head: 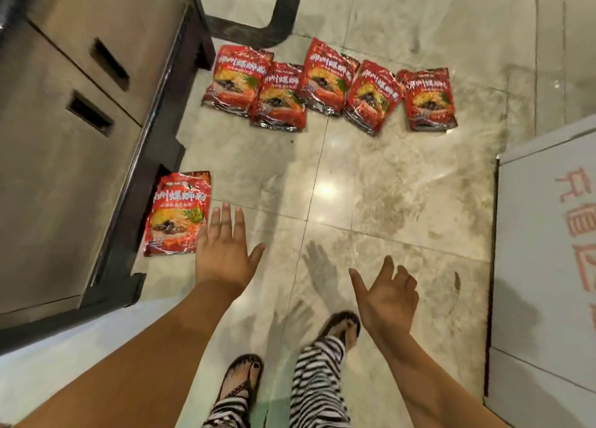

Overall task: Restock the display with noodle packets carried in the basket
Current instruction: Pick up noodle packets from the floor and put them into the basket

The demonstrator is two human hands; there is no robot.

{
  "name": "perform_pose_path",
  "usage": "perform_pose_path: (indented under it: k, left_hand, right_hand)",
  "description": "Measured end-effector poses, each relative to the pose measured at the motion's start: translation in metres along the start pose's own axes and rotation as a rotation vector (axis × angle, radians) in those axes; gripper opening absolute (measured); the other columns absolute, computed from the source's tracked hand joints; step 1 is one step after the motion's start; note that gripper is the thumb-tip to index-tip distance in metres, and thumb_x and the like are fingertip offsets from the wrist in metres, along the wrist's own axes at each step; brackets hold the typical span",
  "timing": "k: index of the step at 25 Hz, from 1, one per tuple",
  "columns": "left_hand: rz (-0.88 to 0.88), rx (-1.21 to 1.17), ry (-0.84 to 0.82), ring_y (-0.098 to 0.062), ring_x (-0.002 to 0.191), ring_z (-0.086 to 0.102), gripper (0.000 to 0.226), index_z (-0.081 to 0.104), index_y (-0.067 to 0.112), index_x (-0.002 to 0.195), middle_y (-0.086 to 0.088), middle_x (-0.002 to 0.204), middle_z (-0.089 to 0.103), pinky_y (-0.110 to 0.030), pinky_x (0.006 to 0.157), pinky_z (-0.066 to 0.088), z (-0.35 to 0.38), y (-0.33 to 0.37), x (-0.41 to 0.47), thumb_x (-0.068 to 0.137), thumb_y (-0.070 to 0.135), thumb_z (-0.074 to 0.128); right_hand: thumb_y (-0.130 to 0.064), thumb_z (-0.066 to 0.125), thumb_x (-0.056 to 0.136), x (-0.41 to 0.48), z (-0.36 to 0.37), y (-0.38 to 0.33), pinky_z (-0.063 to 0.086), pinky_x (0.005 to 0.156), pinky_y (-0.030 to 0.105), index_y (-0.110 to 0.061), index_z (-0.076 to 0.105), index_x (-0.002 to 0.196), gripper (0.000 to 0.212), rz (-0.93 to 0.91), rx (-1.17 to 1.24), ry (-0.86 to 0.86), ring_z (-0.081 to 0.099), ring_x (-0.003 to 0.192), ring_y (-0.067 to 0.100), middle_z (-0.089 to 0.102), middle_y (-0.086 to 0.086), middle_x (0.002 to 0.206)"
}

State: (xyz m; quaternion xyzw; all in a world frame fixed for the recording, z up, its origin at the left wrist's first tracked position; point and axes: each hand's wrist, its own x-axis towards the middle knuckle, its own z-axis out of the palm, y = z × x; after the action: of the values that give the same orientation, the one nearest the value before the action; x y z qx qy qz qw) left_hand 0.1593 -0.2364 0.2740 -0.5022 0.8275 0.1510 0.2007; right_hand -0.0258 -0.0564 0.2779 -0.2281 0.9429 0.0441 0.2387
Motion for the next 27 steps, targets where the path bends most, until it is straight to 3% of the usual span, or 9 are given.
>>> perform_pose_path:
  k: [6,10,14,22,27]
  left_hand:
    - [-0.031,-0.040,0.009,-0.028,0.152,-0.005,0.082,-0.002,0.009,0.157,-0.014,0.164,-0.007,-0.042,0.122,0.001,-0.025,0.092,0.074,0.098,0.062,0.021]
    - [-0.045,-0.060,-0.008,-0.028,0.152,-0.003,0.082,-0.001,0.009,0.157,-0.014,0.165,-0.004,-0.042,0.122,0.003,-0.054,0.174,0.130,0.098,0.062,0.021]
    - [-0.033,-0.076,-0.042,-0.027,0.152,-0.006,0.083,-0.006,0.010,0.157,-0.013,0.165,-0.007,-0.042,0.122,0.001,-0.079,0.235,0.185,0.098,0.063,0.020]
    - [0.052,0.055,-0.134,-0.031,0.151,-0.012,0.086,-0.013,0.021,0.156,-0.013,0.163,-0.015,-0.047,0.122,0.001,-0.119,0.298,0.339,0.094,0.071,0.017]
    - [0.117,0.101,-0.171,-0.031,0.152,-0.005,0.089,-0.009,0.017,0.157,-0.012,0.165,-0.009,-0.047,0.123,0.006,-0.129,0.335,0.428,0.093,0.072,0.021]
  right_hand:
    - [-0.067,0.031,0.094,0.118,-0.051,0.023,0.021,0.115,0.045,-0.012,0.013,0.155,0.084,0.009,-0.057,-0.060,0.020,0.143,0.035,0.024,0.019,0.156]
    - [-0.065,0.042,0.092,0.210,-0.097,0.053,0.029,0.109,0.047,-0.008,0.026,0.152,0.085,-0.012,-0.089,0.020,0.031,0.137,0.038,0.038,0.023,0.148]
    - [-0.065,0.042,0.092,0.285,-0.131,0.075,0.029,0.107,0.047,-0.007,0.025,0.151,0.085,0.034,-0.118,-0.014,0.031,0.136,0.039,0.038,0.024,0.148]
    - [-0.069,0.036,0.091,0.430,-0.175,0.044,0.026,0.110,0.045,-0.010,0.022,0.152,0.085,0.085,-0.071,-0.041,0.029,0.136,0.037,0.036,0.021,0.149]
    - [-0.070,0.035,0.090,0.524,-0.187,0.031,0.026,0.111,0.047,-0.010,0.021,0.152,0.087,0.164,-0.032,-0.124,0.027,0.138,0.037,0.034,0.021,0.150]
